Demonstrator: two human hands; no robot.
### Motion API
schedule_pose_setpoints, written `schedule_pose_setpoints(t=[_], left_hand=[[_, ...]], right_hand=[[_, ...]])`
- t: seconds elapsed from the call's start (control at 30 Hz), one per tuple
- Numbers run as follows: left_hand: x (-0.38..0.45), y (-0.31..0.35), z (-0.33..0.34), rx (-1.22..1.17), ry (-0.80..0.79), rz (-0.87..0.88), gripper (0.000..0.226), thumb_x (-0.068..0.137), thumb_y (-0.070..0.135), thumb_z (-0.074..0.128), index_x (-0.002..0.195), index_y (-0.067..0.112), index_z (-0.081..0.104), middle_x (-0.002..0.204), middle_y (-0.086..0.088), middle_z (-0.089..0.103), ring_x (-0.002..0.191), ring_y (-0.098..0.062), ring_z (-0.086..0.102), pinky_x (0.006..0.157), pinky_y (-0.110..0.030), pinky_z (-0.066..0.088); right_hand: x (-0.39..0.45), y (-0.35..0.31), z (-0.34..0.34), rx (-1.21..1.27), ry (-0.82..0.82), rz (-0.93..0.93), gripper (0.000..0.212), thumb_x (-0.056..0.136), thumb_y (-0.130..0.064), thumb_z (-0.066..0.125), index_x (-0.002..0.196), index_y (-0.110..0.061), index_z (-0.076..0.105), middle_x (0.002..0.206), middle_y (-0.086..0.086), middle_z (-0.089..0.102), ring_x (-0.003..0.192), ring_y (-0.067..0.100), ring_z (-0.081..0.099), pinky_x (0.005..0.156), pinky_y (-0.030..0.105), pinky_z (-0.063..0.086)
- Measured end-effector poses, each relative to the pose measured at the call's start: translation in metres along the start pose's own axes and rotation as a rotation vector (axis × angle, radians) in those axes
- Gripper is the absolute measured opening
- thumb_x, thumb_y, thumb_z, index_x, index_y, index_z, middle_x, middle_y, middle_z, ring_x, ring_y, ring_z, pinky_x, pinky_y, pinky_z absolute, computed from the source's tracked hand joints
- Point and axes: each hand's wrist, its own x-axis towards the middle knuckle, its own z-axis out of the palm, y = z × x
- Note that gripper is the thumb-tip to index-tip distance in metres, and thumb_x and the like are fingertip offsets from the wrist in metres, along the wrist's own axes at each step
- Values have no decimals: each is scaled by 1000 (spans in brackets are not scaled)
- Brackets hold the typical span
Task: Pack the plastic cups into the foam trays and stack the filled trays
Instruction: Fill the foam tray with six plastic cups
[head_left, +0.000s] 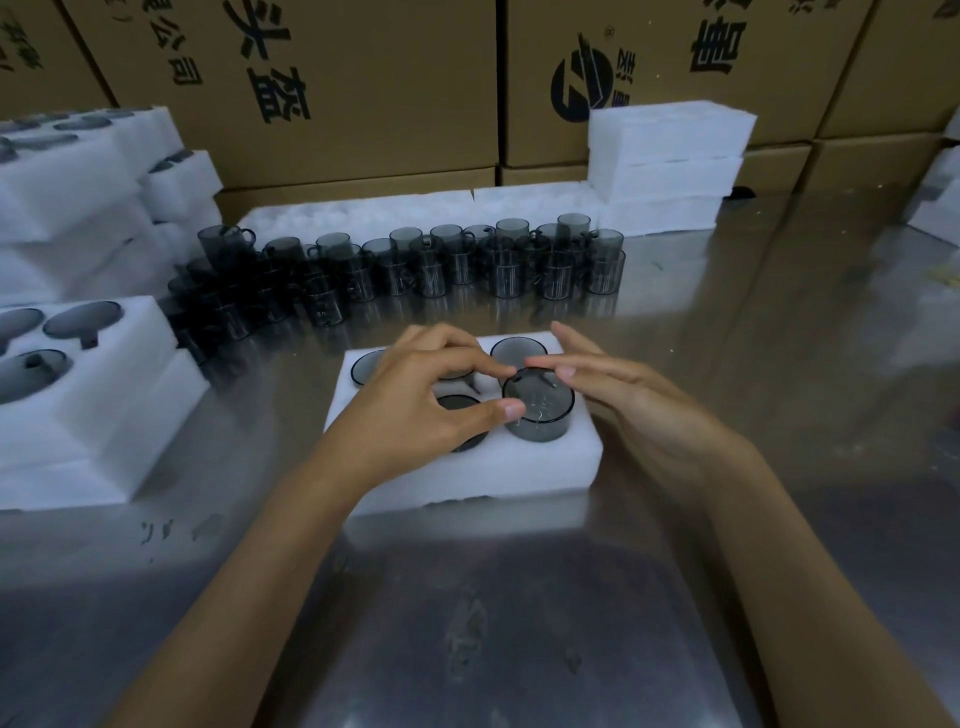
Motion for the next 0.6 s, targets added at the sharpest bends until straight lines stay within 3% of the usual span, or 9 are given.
schedule_pose_setpoints(t=[0.13, 0.23, 0.4, 0.5, 0.6], left_hand=[[0, -1, 1, 64, -4, -36, 49, 67, 71, 58, 103, 42, 73, 122, 19, 55, 124, -4, 40, 110, -39, 31], [1, -3, 2, 82, -14, -54, 40, 67, 72, 58, 98, 48, 69, 127, 19, 54, 129, -4, 38, 112, -46, 29], [1, -8, 7, 73, -39, -74, 21, 74, 61, 75, 89, 55, 62, 132, 20, 52, 135, -5, 34, 114, -48, 26], [1, -11, 9, 71, -68, -102, 20, 73, 57, 74, 90, 50, 65, 136, 21, 48, 137, -1, 30, 116, -47, 21], [1, -12, 9, 83, -80, -111, 22, 73, 58, 73, 92, 49, 65, 138, 23, 46, 138, 0, 29, 117, -46, 18]], right_hand=[[5, 4, 3, 26, 71, 6, 39, 82, -39, 72, 121, -37, 71, 156, -26, 32, 145, -4, 27, 123, 41, 24], [8, 7, 4, 49, 115, 18, 49, 77, -36, 75, 125, -42, 66, 152, -13, 44, 146, 12, 33, 121, 48, 27], [10, 15, 3, 38, 142, 35, 66, 72, -35, 80, 132, -50, 57, 151, -15, 46, 146, 12, 33, 121, 47, 28], [12, 20, 2, 78, 150, 63, 73, 73, -27, 79, 139, -42, 52, 150, -16, 47, 142, 11, 40, 119, 42, 32], [13, 20, 2, 115, 156, 69, 70, 75, -21, 77, 140, -33, 52, 141, -14, 57, 130, 8, 55, 109, 35, 45]])
